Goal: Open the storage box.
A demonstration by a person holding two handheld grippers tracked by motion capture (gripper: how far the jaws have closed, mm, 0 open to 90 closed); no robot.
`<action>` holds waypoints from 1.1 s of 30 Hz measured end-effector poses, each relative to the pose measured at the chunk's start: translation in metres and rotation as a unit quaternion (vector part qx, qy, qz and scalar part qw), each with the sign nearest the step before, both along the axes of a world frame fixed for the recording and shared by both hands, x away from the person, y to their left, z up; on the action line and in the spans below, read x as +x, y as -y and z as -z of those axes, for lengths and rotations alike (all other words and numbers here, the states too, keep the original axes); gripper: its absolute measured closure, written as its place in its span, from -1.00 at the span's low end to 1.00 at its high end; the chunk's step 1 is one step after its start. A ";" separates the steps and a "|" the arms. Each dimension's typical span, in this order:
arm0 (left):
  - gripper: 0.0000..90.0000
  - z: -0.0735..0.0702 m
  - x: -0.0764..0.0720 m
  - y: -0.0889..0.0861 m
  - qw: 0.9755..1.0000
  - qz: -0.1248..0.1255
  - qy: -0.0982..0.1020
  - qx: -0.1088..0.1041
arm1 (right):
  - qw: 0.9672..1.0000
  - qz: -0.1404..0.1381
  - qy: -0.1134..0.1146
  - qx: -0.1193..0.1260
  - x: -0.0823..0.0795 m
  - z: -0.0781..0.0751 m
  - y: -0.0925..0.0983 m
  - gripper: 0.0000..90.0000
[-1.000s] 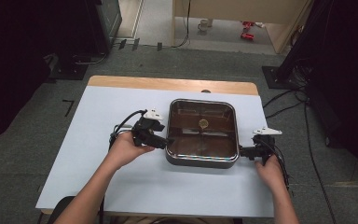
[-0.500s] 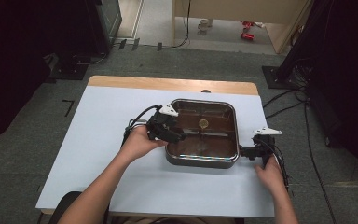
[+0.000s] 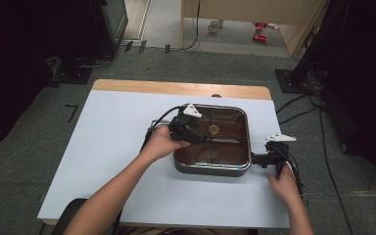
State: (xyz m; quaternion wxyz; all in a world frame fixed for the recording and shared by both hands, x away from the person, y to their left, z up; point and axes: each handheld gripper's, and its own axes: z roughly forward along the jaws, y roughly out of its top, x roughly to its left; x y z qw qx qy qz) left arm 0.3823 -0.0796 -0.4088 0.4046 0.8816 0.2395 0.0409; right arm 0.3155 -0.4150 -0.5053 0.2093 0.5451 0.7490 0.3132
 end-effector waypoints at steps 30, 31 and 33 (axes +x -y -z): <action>0.31 0.021 0.009 0.034 1.000 0.015 0.022 -0.006 | 1.000 0.000 0.000 0.000 0.000 0.000 0.000 -1.00; 0.31 0.020 0.008 0.035 1.000 0.015 0.024 -0.007 | 1.000 0.000 0.000 0.000 0.000 0.000 0.000 -1.00; 0.31 0.020 0.009 0.034 1.000 0.015 0.021 -0.007 | 1.000 0.000 0.000 0.000 0.000 0.000 0.000 -1.00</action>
